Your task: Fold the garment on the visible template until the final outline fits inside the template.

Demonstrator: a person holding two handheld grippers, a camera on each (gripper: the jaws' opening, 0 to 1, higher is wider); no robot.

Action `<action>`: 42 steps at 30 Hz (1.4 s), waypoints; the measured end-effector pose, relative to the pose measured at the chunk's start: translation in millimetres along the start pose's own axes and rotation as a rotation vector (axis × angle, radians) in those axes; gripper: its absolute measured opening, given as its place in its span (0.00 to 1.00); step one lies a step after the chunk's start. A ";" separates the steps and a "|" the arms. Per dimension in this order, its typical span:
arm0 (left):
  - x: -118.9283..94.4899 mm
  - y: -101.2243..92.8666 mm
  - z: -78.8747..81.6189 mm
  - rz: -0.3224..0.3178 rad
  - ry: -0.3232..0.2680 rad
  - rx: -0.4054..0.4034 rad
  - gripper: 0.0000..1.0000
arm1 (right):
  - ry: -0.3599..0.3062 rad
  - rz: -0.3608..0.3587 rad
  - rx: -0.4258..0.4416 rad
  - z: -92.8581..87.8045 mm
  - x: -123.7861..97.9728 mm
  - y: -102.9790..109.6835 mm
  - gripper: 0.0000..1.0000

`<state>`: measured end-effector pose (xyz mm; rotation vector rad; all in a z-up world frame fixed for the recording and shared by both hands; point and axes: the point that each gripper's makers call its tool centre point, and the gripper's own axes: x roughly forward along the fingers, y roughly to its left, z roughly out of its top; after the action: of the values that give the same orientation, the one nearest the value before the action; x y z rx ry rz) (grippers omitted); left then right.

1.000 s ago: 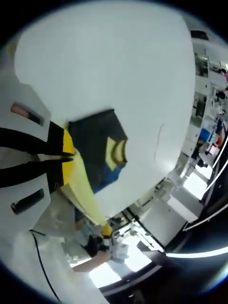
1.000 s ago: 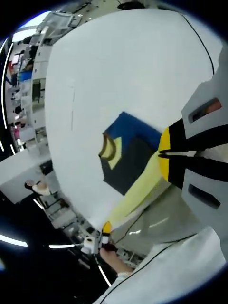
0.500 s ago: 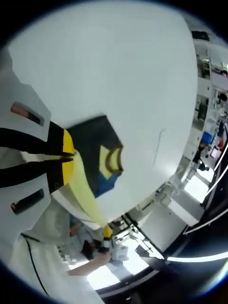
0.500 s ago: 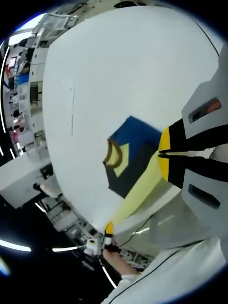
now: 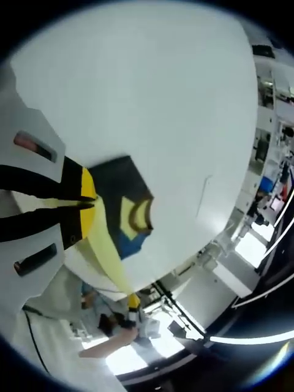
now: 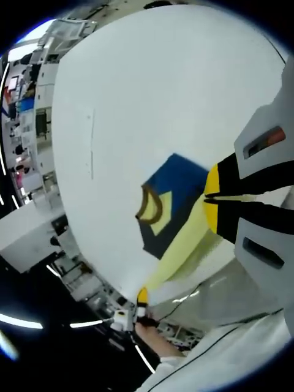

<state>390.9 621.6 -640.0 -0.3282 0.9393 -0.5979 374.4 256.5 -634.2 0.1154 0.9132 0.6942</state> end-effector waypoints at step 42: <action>52.1 36.0 23.0 0.024 0.034 -0.030 0.00 | -0.031 -0.057 0.098 23.8 56.2 -52.5 0.02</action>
<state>445.3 618.5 -679.6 -0.3335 0.9844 -0.5696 442.0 253.8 -677.8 0.1858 0.9173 0.5932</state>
